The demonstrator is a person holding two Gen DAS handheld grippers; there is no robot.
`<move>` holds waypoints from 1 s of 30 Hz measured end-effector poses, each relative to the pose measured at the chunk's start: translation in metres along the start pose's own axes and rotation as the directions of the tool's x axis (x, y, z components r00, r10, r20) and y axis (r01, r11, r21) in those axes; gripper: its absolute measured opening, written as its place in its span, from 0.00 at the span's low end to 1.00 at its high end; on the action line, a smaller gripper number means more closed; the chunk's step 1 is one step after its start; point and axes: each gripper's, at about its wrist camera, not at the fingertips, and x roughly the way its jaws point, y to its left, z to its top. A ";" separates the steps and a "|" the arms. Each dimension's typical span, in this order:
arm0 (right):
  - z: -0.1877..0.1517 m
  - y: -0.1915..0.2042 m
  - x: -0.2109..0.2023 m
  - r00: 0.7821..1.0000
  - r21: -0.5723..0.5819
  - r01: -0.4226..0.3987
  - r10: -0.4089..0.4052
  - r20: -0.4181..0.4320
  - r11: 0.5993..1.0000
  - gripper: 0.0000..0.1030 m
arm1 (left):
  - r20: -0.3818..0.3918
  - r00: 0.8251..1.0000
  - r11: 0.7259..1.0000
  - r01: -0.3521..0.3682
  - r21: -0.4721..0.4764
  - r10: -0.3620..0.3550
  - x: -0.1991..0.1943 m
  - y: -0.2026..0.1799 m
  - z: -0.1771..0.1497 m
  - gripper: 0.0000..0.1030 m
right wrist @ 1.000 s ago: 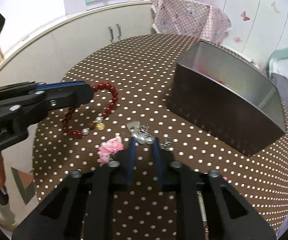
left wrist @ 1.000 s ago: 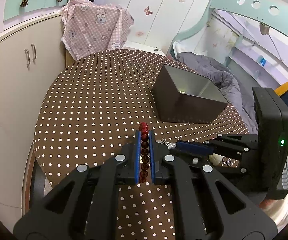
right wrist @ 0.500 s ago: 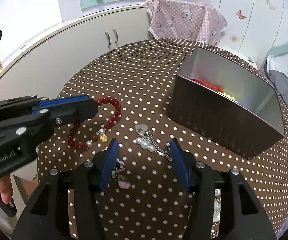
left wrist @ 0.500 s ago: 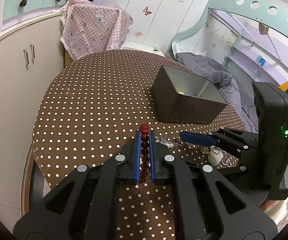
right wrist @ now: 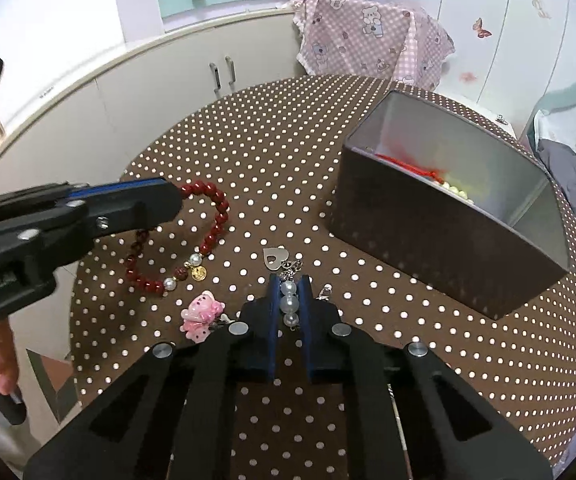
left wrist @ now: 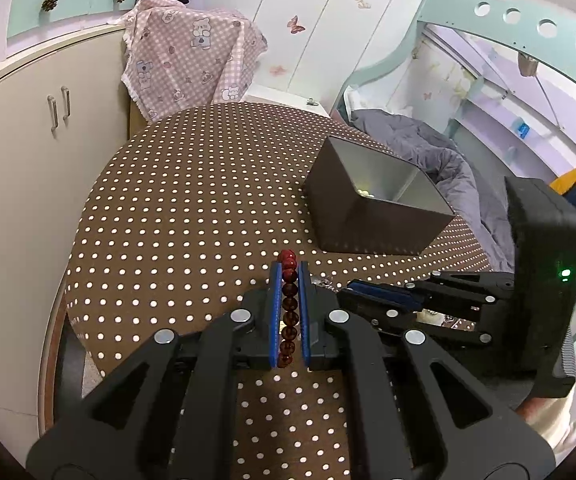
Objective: Organize jewelry
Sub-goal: 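Hold the red strand with the left tool while the right tool grasps the pearl chain, then lower the red strand and pearl chain into the grey box and open both tools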
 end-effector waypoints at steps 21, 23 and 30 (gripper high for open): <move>0.022 -0.055 -0.094 0.967 0.087 0.072 -0.091 0.237 0.994 0.08 | 0.072 0.995 0.992 0.068 0.102 -0.076 -0.005 -0.047 0.052 0.08; 0.024 -0.061 -0.103 0.960 0.093 0.085 -0.107 0.260 0.992 0.08 | 0.085 0.993 0.990 0.076 0.120 -0.086 -0.007 -0.054 0.057 0.08; 0.041 -0.082 -0.125 0.932 0.113 0.111 -0.143 0.333 0.987 0.08 | 0.128 0.984 0.979 0.096 0.182 -0.120 -0.008 -0.082 0.082 0.08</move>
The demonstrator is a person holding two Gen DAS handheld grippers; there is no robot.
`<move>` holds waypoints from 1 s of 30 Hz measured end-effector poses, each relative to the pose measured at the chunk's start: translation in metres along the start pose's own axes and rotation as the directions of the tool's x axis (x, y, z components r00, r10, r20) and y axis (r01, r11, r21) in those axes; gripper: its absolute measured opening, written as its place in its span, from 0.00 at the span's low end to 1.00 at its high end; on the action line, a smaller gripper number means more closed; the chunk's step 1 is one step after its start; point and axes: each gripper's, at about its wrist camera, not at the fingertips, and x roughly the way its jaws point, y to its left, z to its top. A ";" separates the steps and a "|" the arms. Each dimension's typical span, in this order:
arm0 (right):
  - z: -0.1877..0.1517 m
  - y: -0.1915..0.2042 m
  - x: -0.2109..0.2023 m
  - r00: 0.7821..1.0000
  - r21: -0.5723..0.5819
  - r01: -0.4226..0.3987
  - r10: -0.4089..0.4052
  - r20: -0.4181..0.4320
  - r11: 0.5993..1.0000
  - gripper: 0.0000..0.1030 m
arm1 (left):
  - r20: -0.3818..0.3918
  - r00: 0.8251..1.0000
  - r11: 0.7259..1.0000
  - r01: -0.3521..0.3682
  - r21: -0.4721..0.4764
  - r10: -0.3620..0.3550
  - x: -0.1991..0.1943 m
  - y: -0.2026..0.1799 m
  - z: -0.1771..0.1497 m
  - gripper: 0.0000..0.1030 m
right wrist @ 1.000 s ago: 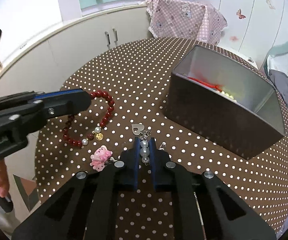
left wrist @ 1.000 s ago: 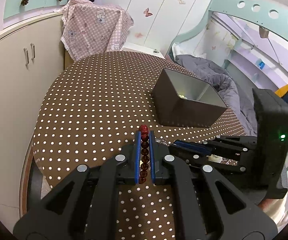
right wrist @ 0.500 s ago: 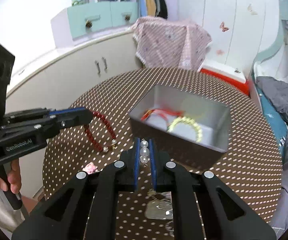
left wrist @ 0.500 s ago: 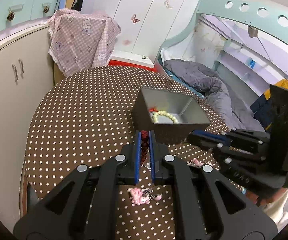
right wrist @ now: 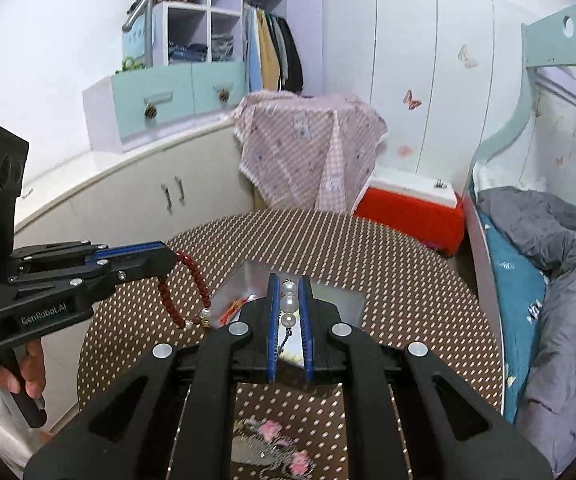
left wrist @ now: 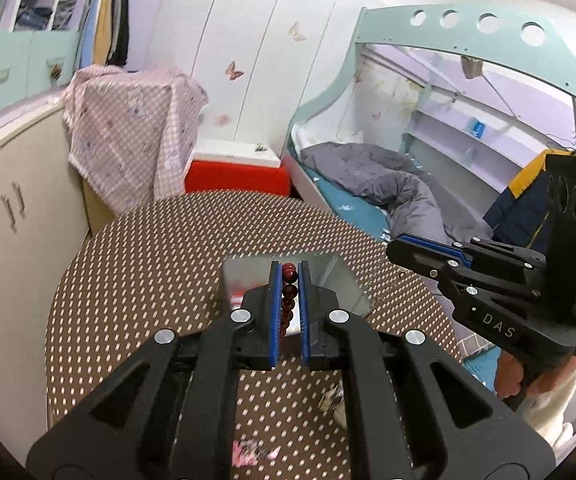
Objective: Organize jewelry
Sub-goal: 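Lower the red strand and pearl chain into the grey box and open both tools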
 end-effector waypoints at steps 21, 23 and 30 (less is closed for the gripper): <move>-0.004 -0.031 0.046 0.995 0.038 -0.007 0.010 -0.097 0.999 0.21 | -0.112 0.993 0.999 0.037 -0.022 -0.039 0.064 -0.006 0.009 0.08; -0.004 -0.036 0.049 0.994 0.060 0.007 0.000 -0.109 0.998 0.41 | -0.137 0.990 0.998 0.038 -0.040 -0.044 0.068 -0.005 0.009 0.08; -0.012 -0.048 0.047 0.993 0.097 0.045 -0.034 -0.114 0.994 0.58 | -0.197 0.980 0.998 -0.023 -0.053 0.012 0.078 0.001 0.005 0.09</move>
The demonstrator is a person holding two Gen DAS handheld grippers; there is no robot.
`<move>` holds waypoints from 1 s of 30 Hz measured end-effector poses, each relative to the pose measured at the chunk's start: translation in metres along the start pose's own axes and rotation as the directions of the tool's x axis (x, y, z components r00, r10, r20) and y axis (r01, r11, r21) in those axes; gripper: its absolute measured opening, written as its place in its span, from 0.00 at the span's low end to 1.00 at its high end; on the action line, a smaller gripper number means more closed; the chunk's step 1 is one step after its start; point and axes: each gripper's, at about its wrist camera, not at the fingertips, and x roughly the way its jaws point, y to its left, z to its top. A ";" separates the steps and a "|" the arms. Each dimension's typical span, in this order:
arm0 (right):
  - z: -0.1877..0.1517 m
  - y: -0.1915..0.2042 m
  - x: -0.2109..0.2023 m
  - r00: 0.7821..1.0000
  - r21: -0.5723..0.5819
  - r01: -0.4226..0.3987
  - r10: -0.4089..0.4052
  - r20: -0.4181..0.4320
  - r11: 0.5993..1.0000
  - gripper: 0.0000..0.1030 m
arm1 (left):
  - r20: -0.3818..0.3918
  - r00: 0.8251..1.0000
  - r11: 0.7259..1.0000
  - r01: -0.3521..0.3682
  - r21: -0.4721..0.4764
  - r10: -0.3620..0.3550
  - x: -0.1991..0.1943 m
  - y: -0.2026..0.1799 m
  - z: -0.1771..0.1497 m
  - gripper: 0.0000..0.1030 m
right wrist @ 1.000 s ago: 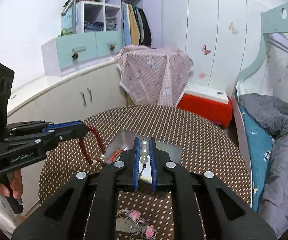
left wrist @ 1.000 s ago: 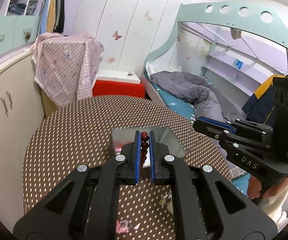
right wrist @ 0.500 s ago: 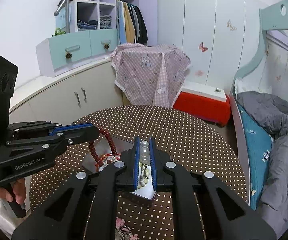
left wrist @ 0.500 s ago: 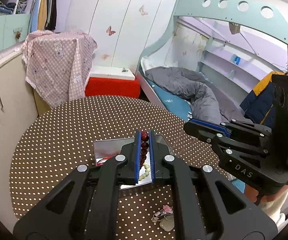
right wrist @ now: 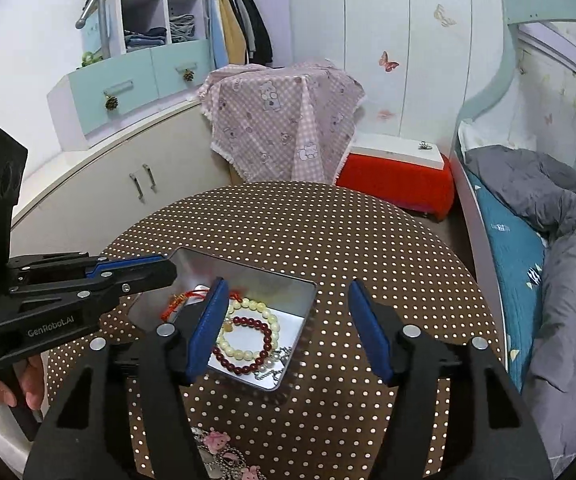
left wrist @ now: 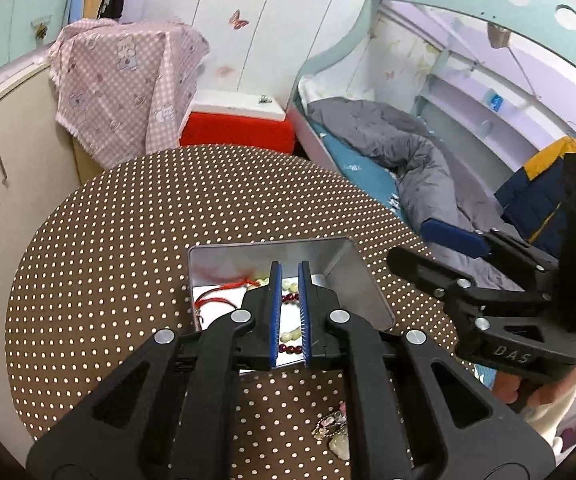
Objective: Organize jewelry
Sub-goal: 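Lower the red strand and pearl chain into the grey box and open both tools, then withdraw both tools from the grey box toward the pink charms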
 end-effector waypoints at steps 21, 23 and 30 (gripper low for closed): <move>-0.009 0.006 -0.015 1.000 -0.003 0.006 -0.006 0.016 1.000 0.71 | 0.009 0.993 0.991 -0.119 0.054 0.119 -0.014 -0.006 -0.010 0.09; -0.011 0.010 -0.019 1.000 -0.011 0.003 -0.003 0.023 1.000 0.72 | 0.009 0.992 0.991 -0.124 0.058 0.124 -0.016 -0.007 -0.011 0.09; -0.014 0.022 -0.030 0.999 -0.025 0.001 0.000 0.043 1.000 0.78 | 0.010 0.991 0.990 -0.133 0.049 0.133 -0.027 -0.011 -0.015 0.09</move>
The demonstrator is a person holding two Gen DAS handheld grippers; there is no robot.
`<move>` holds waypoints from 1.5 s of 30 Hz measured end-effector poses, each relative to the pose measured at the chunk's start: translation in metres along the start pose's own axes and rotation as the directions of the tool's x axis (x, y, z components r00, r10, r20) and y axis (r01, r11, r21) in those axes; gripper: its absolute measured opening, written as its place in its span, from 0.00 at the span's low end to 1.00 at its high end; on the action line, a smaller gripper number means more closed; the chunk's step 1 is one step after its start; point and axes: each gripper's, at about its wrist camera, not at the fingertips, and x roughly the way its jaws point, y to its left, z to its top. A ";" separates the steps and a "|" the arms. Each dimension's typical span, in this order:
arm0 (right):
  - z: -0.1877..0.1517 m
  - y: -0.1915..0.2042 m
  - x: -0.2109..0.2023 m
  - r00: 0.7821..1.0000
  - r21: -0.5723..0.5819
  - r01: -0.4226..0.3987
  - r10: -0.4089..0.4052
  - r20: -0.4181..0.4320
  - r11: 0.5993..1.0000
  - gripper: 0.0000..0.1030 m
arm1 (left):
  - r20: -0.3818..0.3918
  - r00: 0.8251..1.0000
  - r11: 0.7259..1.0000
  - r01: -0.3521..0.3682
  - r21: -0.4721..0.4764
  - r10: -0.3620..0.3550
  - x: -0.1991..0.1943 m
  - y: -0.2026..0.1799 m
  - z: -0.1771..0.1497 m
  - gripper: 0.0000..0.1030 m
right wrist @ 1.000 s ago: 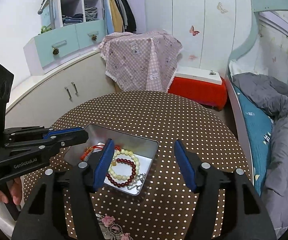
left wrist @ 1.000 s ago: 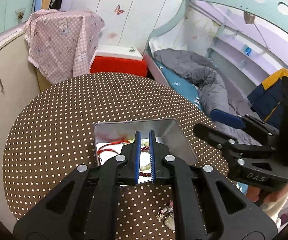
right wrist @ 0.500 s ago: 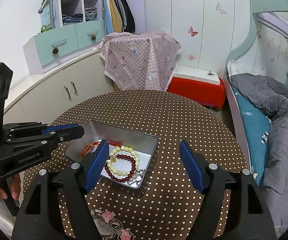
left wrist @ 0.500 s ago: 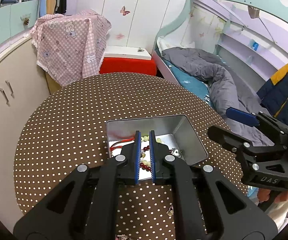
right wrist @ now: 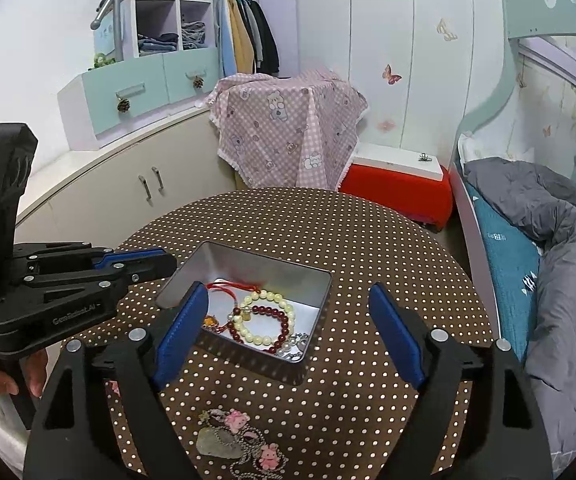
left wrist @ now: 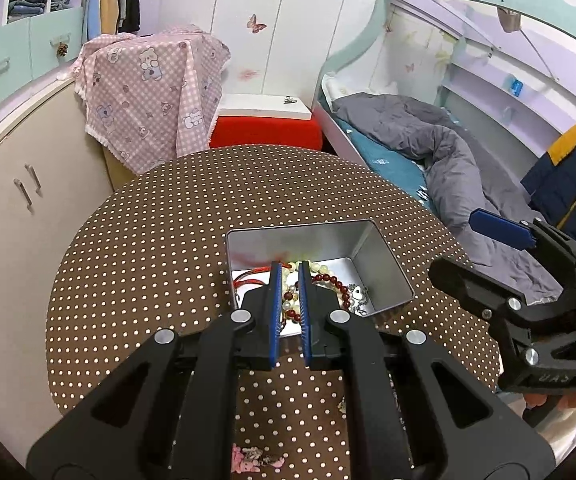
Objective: Organize jewelry
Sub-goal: 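Withdraw both tools from the grey box toward the pink charms, then grasp a pink charm with the right tool while the left tool grasps the pink bear charm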
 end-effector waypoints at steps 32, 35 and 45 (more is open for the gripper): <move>-0.065 0.094 0.012 0.974 -0.079 -0.169 0.154 -0.167 0.982 0.80 | 0.017 0.992 0.991 -0.125 -0.044 0.125 -0.062 0.032 -0.092 0.89; -0.073 0.100 0.021 0.967 -0.084 -0.179 0.159 -0.201 0.980 0.80 | 0.013 0.994 0.993 -0.105 -0.048 0.106 -0.064 0.035 -0.097 0.89; -0.095 0.119 0.038 0.950 -0.140 -0.218 0.178 -0.256 0.966 0.60 | -0.064 0.987 0.987 -0.151 -0.046 0.148 -0.053 0.055 -0.119 0.89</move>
